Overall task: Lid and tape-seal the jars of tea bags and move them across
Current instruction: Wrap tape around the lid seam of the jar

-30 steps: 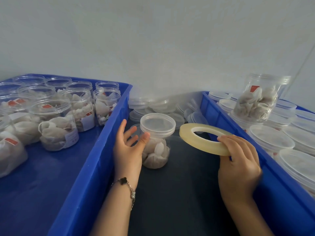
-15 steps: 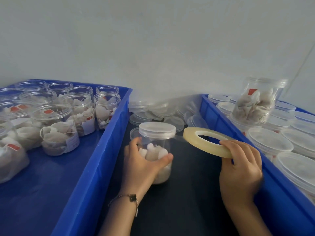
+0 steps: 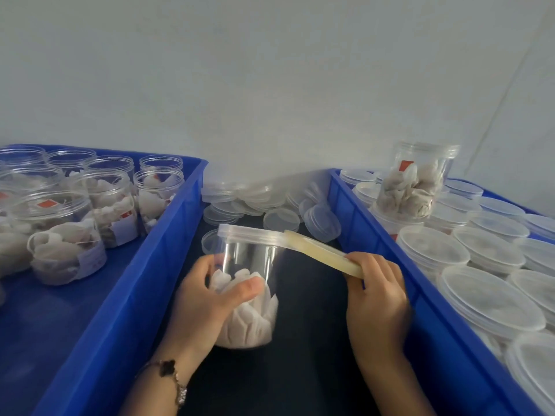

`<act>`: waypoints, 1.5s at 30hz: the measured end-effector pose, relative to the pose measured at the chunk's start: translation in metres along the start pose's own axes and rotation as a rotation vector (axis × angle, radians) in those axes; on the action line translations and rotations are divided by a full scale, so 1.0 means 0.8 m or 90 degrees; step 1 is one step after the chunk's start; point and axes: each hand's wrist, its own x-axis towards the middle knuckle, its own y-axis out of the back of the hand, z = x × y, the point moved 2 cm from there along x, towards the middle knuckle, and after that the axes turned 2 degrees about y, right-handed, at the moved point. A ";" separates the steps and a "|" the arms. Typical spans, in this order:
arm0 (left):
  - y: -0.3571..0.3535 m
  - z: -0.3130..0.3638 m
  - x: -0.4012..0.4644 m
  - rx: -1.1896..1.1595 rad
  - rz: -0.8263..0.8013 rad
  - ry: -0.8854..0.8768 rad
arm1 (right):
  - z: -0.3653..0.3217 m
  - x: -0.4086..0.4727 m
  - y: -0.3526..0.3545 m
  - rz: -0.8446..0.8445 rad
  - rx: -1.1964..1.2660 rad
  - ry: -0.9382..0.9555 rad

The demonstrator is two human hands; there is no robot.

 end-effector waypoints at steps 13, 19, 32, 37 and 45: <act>-0.009 0.012 -0.010 -0.077 -0.154 -0.012 | 0.005 0.002 -0.003 -0.047 -0.002 -0.049; -0.012 0.007 -0.010 -0.158 -0.246 0.063 | -0.011 -0.003 -0.006 -0.078 -0.095 -0.057; -0.018 0.004 -0.016 -0.216 -0.409 0.144 | -0.035 -0.007 -0.009 -0.144 -0.156 -0.018; -0.025 0.004 -0.019 -0.209 -0.460 0.134 | -0.045 -0.006 -0.007 -0.138 -0.158 0.002; -0.021 0.010 -0.012 -0.096 -0.354 0.102 | -0.032 -0.012 -0.011 -0.167 -0.188 -0.026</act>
